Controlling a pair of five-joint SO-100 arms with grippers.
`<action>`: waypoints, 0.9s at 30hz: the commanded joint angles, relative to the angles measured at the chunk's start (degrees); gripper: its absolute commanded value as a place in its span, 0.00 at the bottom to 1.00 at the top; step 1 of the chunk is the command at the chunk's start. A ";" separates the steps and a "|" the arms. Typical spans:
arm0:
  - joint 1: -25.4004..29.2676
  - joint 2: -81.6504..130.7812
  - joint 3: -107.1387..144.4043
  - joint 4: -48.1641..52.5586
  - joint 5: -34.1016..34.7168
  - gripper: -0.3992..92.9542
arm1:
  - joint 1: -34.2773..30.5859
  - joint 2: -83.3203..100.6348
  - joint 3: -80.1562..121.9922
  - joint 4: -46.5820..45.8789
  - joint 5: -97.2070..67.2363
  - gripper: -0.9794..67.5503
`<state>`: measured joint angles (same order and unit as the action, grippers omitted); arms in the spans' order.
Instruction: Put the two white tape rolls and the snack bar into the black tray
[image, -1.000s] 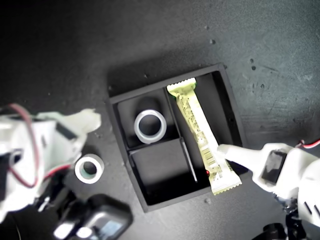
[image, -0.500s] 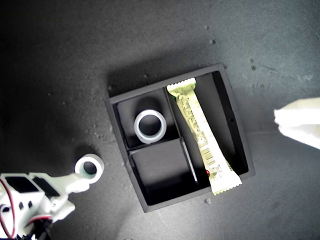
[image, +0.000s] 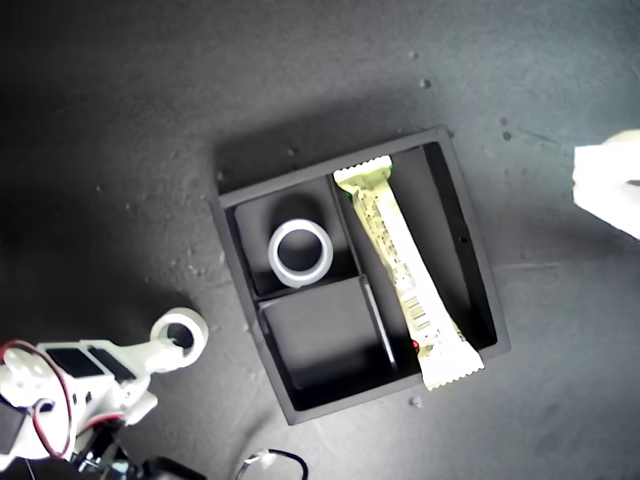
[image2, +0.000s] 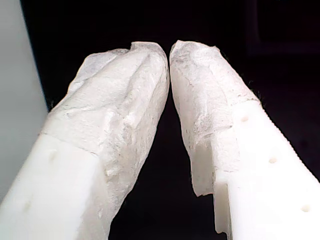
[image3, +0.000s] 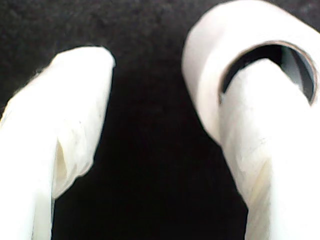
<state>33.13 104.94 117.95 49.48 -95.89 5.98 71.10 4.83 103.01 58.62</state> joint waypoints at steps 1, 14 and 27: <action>-1.85 0.97 1.85 -4.31 0.35 0.18 | -1.14 2.72 0.62 0.26 0.62 0.01; -3.43 -2.46 3.25 -6.42 -1.14 0.15 | -2.20 2.72 4.04 0.18 0.00 0.01; -7.38 -2.20 3.52 -2.64 -1.32 0.00 | -2.90 2.72 -3.52 0.18 1.67 0.01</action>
<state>27.16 98.61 122.70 44.30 -99.23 3.52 71.02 6.86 103.01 59.68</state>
